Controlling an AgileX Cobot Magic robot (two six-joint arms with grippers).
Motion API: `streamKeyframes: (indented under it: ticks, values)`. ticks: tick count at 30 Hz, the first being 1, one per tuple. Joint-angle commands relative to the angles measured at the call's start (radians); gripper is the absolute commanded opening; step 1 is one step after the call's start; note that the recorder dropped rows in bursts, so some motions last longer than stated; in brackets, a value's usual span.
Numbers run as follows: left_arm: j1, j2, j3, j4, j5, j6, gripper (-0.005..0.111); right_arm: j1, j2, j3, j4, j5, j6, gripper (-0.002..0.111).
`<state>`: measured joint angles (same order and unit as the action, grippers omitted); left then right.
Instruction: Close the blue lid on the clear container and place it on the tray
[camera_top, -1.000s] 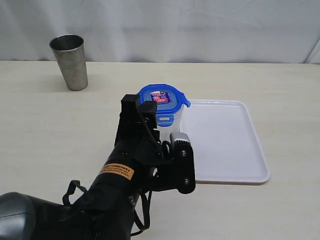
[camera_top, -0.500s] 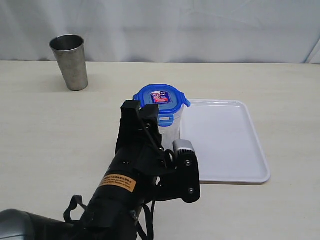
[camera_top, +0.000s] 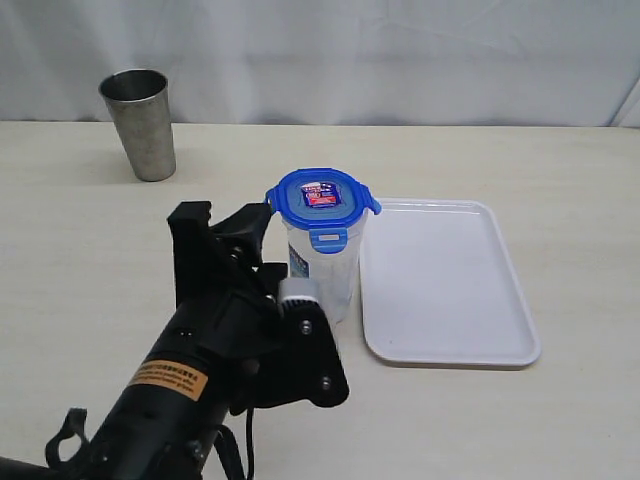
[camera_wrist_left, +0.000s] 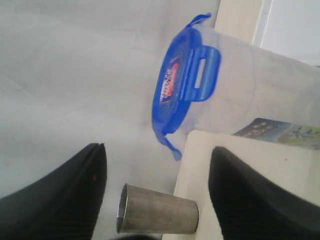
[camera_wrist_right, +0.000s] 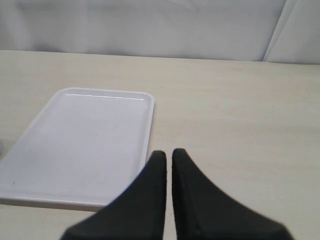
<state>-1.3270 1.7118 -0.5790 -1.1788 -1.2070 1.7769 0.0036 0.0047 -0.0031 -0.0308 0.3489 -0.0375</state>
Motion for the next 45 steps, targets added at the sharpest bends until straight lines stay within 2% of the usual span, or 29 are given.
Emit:
streamKeyframes:
  ticks: [1,6,13,16,18,21,27,32,33,36,38,40,42,45]
  values:
    - [-0.005,-0.039,0.016,-0.063,-0.014,-0.040,0.058,-0.004,-0.005,0.003,0.001,-0.006,0.001,0.004]
    - [-0.005,-0.060,0.114,-0.063,-0.014,-0.196,0.058,-0.004,-0.005,0.003,0.001,-0.006,0.001,0.004]
    - [0.006,-0.068,0.252,-0.031,-0.014,-0.527,0.058,-0.004,-0.005,0.003,0.001,-0.006,0.001,0.004]
    - [0.060,-0.068,0.275,-0.001,-0.014,-0.680,0.058,-0.004,-0.005,0.003,0.001,-0.006,0.001,0.004]
    - [0.126,-0.068,0.275,0.019,-0.014,-0.753,0.058,-0.004,-0.005,0.003,0.001,-0.006,0.001,0.004]
    - [0.241,-0.068,0.275,0.129,-0.014,-0.841,0.055,-0.004,-0.005,0.003,0.001,-0.006,0.001,0.004]
    - [0.486,-0.068,0.275,0.474,0.095,-1.101,0.034,-0.004,-0.005,0.003,0.001,-0.006,0.001,0.004]
    - [0.714,-0.068,0.275,0.790,0.115,-1.381,0.001,-0.004,-0.005,0.003,0.001,-0.006,0.001,0.004]
    - [0.773,-0.068,0.273,0.864,0.117,-1.448,0.000,-0.004,-0.005,0.003,0.001,-0.006,0.001,0.004]
    - [0.953,-0.068,0.233,1.211,0.152,-1.722,0.000,-0.004,-0.005,0.003,0.001,-0.006,0.001,0.004]
    - [1.083,-0.066,0.159,1.561,0.214,-1.932,0.000,-0.004,-0.005,0.003,0.001,-0.006,0.001,0.004]
    - [1.179,-0.064,0.080,1.833,0.239,-2.146,0.000,-0.004,-0.005,0.003,0.001,-0.006,0.001,0.004]
    - [1.258,-0.064,0.006,2.040,0.225,-2.284,0.000,-0.004,-0.005,0.003,0.001,-0.006,0.001,0.004]
    - [1.328,-0.064,-0.068,2.222,0.165,-2.354,0.000,-0.004,-0.005,0.003,0.001,-0.006,0.001,0.004]
